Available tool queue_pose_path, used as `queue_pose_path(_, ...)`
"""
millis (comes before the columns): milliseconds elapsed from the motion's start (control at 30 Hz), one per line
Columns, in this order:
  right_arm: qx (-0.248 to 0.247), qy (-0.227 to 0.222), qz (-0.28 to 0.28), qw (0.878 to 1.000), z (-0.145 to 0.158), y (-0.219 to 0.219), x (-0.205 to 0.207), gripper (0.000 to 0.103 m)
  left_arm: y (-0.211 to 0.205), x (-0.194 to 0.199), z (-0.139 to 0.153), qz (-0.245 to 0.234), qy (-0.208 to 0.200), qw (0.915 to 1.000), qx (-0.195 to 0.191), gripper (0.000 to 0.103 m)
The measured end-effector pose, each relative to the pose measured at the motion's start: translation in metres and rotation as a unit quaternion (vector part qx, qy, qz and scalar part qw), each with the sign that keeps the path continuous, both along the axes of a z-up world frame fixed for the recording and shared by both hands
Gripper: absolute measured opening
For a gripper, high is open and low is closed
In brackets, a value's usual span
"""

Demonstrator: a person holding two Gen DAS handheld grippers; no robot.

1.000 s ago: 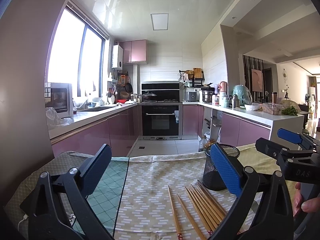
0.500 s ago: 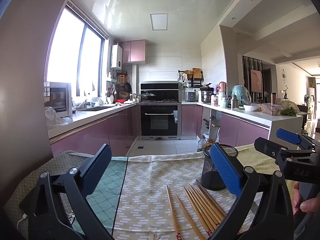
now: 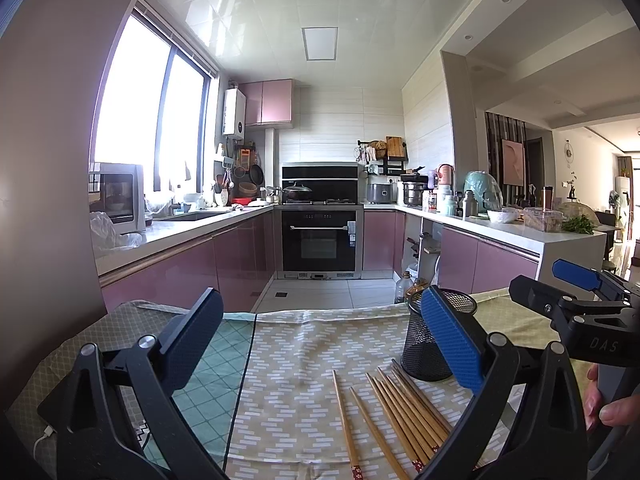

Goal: Organize utensils

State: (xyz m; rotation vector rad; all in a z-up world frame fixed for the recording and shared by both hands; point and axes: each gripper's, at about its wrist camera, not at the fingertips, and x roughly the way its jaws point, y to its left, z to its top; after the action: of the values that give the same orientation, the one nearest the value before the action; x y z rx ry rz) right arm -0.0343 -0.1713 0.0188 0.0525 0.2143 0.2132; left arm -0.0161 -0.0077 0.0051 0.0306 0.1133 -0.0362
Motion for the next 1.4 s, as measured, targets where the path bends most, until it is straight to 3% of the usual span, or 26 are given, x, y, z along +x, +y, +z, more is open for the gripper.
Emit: queue_pose_path(1400,0.007,0.010,0.005,1.000,-0.0029,0.0002,0.0026,0.096,-0.0002,-0.0019,-0.0011,-0.001,0.003,1.0000,-0.003,0.097)
